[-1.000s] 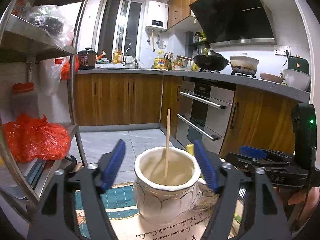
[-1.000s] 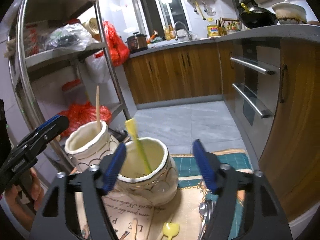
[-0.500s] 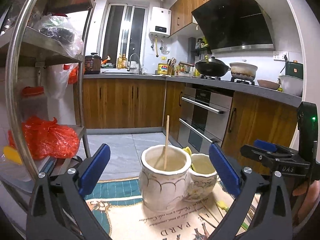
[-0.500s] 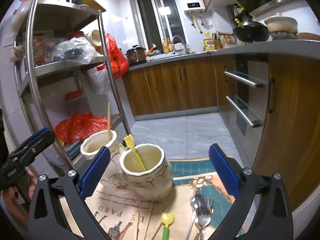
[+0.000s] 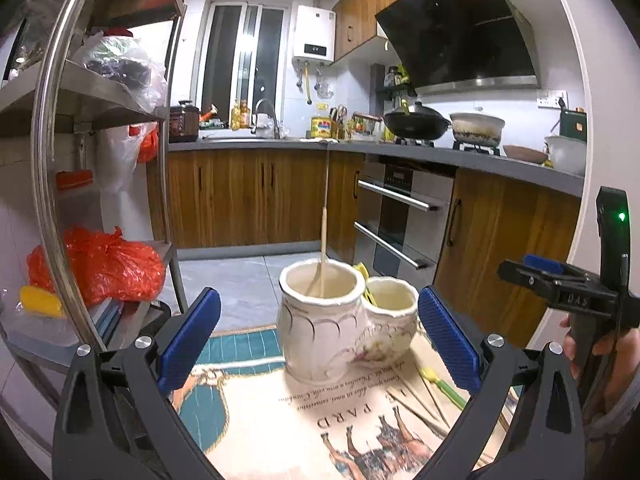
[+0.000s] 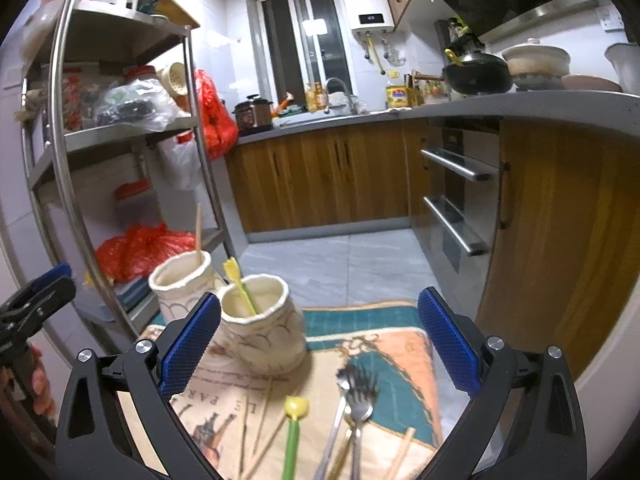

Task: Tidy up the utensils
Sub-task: 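Withdraw both open tools back toward the remaining utensils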

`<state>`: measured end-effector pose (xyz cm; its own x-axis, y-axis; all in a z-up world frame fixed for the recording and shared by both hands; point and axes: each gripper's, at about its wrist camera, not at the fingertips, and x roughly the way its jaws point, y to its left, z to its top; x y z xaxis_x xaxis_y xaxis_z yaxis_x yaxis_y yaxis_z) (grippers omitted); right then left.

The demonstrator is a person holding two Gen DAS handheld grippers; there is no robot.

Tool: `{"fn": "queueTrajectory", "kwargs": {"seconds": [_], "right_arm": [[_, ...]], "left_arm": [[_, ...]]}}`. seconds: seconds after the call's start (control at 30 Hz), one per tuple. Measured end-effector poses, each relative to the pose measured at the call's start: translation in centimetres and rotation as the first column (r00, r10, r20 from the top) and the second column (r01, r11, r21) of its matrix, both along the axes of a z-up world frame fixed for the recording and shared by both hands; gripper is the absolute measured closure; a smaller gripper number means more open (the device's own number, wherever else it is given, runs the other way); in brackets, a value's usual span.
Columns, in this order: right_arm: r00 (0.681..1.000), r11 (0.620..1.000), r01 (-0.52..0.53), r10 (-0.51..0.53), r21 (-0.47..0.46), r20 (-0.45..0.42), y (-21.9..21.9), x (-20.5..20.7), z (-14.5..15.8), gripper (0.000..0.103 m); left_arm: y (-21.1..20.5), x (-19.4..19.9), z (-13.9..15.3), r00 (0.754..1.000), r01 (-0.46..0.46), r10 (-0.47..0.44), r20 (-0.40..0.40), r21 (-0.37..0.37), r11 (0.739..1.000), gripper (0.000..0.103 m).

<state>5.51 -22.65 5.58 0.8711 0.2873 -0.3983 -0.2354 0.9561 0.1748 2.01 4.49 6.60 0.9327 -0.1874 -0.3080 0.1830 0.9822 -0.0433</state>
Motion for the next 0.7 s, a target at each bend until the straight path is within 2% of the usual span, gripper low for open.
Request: {"fn": "queueTrajectory", "kwargs": {"seconds": [0.17, 0.4, 0.53, 0.7], "right_arm": [[0.999, 1.000, 0.023, -0.024, -0.015, -0.022, -1.4, -0.5, -0.7, 0.005], [0.996, 0.999, 0.052, -0.053, -0.017, -0.069, -2.8, -0.5, -2.2, 0.005], [0.992, 0.997, 0.057, -0.062, -0.048, -0.112, -3.5, -0.4, -3.2, 0.005], [0.983, 0.993, 0.066, -0.082, -0.101, -0.165, -4.6, -0.6, -4.7, 0.005]], "left_arm": [[-1.0, -0.1, -1.2, 0.999, 0.017, -0.015, -0.051, 0.038, 0.999, 0.006], [-3.6, 0.8, -4.0, 0.991, 0.024, -0.002, -0.132, 0.165, 0.986, 0.006], [-4.8, 1.6, -5.9, 0.969, 0.070, -0.023, -0.246, 0.181, 0.981, 0.006], [-5.9, 1.9, -7.9, 0.939, 0.094, -0.031, -0.343, 0.170, 0.981, 0.006]]}}
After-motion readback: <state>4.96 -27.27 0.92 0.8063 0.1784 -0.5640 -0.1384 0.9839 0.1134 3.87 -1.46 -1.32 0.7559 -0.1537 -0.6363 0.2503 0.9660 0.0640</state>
